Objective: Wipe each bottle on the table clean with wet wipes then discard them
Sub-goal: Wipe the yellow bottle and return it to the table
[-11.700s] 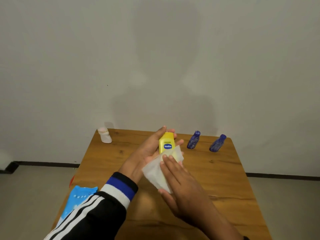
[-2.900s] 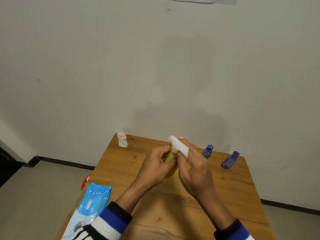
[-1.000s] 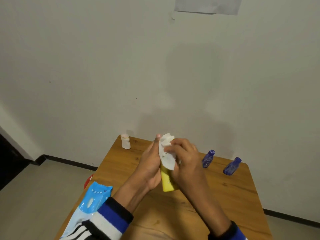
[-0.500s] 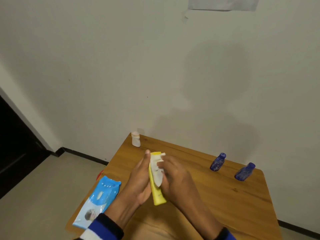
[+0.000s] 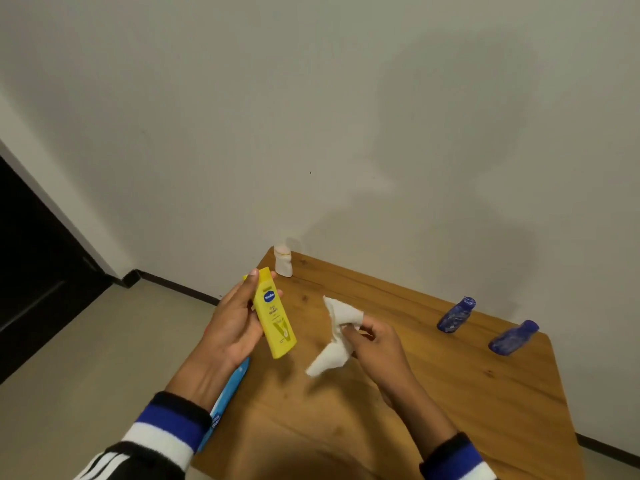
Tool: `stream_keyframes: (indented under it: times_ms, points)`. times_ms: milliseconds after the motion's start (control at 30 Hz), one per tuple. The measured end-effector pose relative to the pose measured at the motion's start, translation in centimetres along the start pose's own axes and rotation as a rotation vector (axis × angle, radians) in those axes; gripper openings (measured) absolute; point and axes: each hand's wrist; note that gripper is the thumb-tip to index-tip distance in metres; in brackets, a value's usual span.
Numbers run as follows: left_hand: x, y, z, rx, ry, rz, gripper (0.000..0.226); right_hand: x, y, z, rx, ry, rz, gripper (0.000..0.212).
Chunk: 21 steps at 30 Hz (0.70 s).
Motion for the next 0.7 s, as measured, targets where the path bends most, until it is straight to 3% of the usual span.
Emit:
stream_keyframes:
  times_ms: [133, 300, 467, 600, 700]
  points:
    - [3.9, -0.8, -1.1, 0.065, -0.007, 0.026, 0.053, 3.7, 1.4, -0.9, -0.046, 0.161, -0.027, 0.022]
    - [9.5, -1.7, -2.4, 0.127, -0.01, 0.047, 0.048, 8.9, 4.2, -2.8, 0.286, 0.401, 0.021, 0.023]
    - [15.1, -3.4, -2.8, 0.241, 0.047, 0.047, 0.043, 14.9, 6.1, -4.9, 0.552, 0.637, -0.077, 0.019]
    - [18.3, -4.9, -3.1, 0.262, 0.024, 0.062, 0.048, 20.2, 6.8, -5.6, 0.491, 0.588, -0.29, 0.014]
    - [19.8, -5.3, -3.0, 0.208, 0.012, 0.054, 0.052, 23.6, 7.4, -5.6, 0.016, 0.311, -0.46, 0.017]
Point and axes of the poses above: each hand's wrist, its own x-axis towards the middle knuckle, its own y-axis out of the palm, z = x × y, and after that the axes turned 15 degrees about -x, right-handed
